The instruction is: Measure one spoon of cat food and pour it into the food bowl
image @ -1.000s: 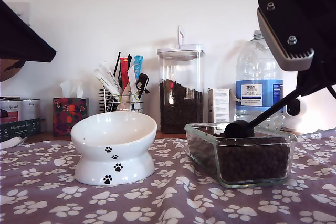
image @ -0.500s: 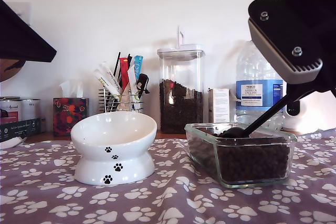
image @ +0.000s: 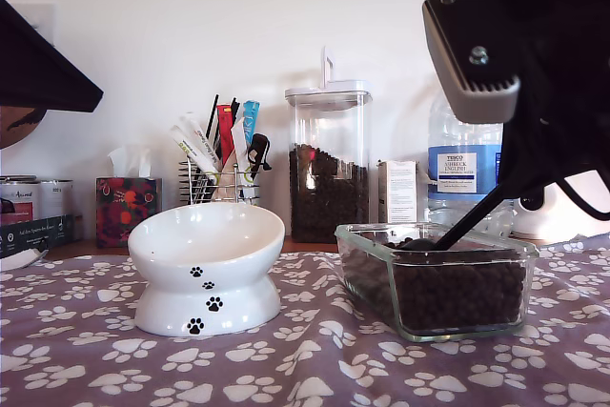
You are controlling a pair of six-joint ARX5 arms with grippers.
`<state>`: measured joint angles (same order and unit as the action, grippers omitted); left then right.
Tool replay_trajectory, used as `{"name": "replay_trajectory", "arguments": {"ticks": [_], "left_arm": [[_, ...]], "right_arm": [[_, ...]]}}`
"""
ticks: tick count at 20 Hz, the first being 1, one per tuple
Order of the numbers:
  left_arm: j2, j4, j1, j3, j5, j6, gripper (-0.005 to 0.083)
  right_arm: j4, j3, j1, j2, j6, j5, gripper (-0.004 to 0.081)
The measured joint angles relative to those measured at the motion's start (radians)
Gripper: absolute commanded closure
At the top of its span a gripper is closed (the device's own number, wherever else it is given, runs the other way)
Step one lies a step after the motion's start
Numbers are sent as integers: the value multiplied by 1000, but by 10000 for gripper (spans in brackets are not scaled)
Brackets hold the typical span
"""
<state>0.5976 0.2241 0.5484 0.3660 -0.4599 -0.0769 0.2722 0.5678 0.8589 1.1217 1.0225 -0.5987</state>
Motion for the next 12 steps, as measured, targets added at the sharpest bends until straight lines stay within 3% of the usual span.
{"name": "replay_trajectory", "arguments": {"ticks": [3, 12], "left_arm": [[0, 0, 0, 0, -2, 0, 793], [0, 0, 0, 0, -3, 0, 793]], "right_arm": [[13, 16, 0, 4, -99, 13, 783], [145, 81, 8, 8, -133, 44, 783]]}}
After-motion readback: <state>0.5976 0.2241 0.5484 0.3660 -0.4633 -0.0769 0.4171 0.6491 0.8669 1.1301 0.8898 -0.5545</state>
